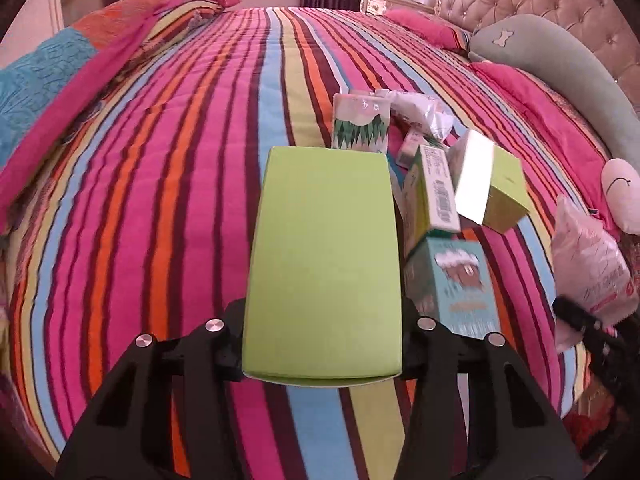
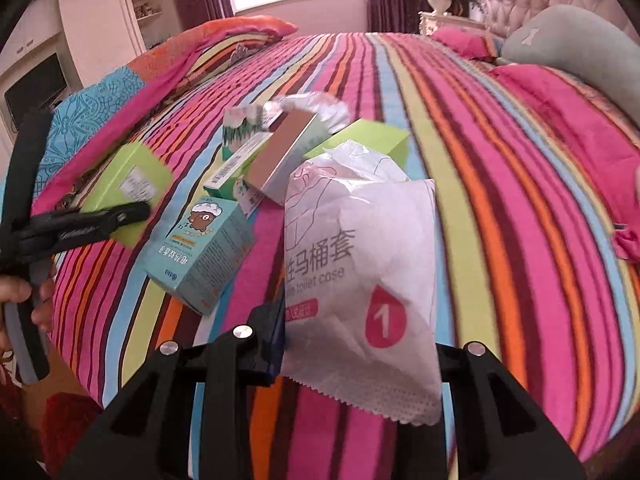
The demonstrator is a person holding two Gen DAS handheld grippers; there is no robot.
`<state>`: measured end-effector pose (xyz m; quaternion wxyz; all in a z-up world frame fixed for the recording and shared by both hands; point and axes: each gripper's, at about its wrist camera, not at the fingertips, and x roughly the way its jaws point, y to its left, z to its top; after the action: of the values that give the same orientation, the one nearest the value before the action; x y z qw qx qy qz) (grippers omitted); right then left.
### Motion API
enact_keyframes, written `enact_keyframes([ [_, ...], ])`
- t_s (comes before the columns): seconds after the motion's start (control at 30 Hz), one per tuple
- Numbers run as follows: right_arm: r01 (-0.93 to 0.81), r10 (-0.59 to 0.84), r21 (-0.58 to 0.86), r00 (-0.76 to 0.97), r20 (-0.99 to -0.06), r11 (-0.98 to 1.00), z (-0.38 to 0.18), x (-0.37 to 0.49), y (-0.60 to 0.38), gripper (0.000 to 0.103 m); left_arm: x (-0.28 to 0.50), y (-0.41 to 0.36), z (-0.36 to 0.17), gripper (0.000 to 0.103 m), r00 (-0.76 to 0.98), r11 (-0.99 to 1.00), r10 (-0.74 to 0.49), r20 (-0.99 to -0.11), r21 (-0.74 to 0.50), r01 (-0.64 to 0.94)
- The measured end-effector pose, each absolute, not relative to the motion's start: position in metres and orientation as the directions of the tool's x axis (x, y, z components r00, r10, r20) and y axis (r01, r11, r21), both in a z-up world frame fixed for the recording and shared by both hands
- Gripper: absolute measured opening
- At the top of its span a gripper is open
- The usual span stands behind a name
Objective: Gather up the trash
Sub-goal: 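Carry the green box and white packet over the wastebasket with both tools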
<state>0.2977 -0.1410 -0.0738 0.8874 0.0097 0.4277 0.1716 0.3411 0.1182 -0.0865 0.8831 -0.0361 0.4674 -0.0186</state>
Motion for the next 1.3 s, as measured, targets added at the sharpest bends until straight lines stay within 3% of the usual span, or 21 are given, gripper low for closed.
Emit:
enact_keyframes([
  [0.57,-0.301,0.325,0.175,0.581,-0.746,0.938,-0.05,0.172,-0.175,0.03,0.163,0.11,-0.06,0.049,0.576,0.995,-0.081,-0.814,-0.096,0.005],
  [0.93,-0.348,0.365,0.198,0.522,-0.771,0.916,-0.062,0.096,-0.16,0.03,0.071,0.068,-0.085,0.049,0.549,0.992,-0.126,-0.826,-0.106,0.069],
  [1.3,-0.354,0.365,0.233,0.375,-0.852,0.906,-0.107,0.052,-0.148,0.03,0.043,0.044,-0.149,0.049,0.354,0.967,-0.25,-0.901,-0.252,0.04],
])
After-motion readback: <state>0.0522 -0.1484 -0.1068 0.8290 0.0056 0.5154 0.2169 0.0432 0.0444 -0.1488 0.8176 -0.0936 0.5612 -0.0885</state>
